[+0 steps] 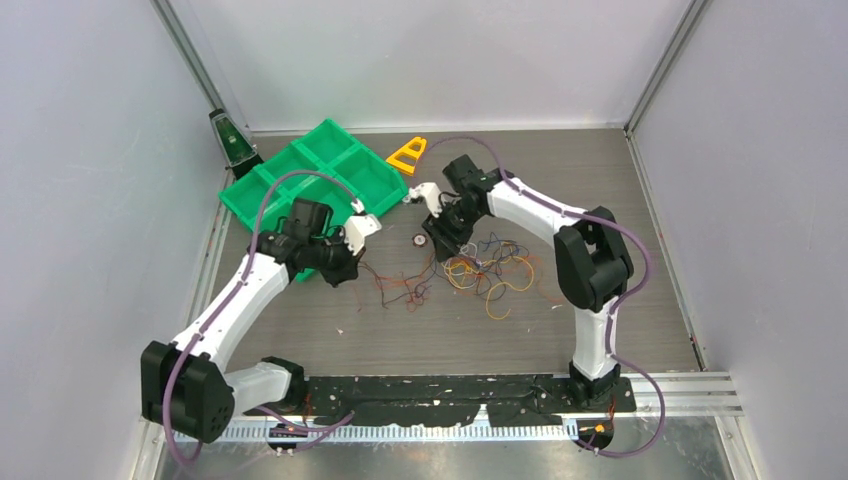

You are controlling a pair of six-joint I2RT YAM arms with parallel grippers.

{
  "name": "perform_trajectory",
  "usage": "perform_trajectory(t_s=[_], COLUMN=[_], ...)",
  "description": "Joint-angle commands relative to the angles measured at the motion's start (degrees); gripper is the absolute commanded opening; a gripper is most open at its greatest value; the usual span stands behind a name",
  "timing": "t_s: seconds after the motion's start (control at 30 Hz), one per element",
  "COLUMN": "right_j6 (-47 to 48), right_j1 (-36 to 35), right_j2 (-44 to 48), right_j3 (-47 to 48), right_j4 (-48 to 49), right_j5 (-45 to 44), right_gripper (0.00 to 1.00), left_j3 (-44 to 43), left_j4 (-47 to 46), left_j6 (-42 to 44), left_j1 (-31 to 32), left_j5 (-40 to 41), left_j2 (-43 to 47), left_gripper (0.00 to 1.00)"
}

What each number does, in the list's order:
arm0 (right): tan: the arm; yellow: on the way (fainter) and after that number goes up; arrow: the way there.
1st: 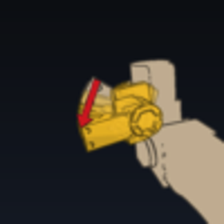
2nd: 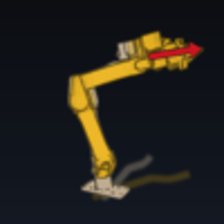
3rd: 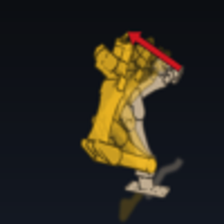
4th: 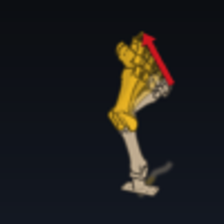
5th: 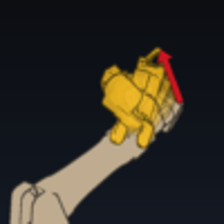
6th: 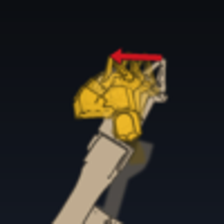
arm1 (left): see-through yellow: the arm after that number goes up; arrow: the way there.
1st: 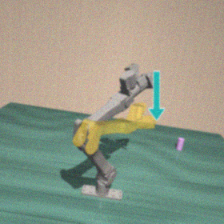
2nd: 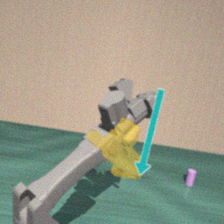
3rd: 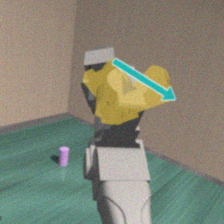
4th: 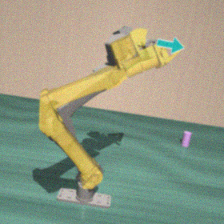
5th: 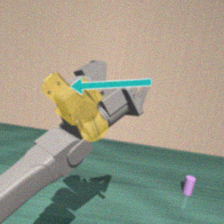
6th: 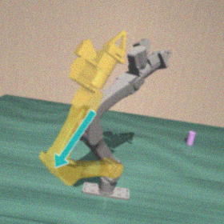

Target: Untangle the cables

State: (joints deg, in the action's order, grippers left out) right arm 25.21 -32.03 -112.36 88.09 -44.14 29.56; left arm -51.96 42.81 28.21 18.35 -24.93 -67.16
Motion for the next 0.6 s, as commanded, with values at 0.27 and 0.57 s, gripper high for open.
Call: perform_trajectory(t_s=[0.27,0.57], right_j6=[9.2,13.4], right_j1=[14.1,28.4], right_j2=[6.6,7.6], right_j3=[-5.6,-4.4], right_j4=[1.4,0.8], right_j5=[-18.7,-21.4], right_gripper=[0.05,0.06], left_j3=[-0.1,0.6], left_j4=[10.8,19.1], left_j6=[13.7,28.8], left_j1=[-21.2,-39.1], left_j5=[-0.5,2.5], left_j2=[8.1,10.7], left_gripper=[0.00,0.00])
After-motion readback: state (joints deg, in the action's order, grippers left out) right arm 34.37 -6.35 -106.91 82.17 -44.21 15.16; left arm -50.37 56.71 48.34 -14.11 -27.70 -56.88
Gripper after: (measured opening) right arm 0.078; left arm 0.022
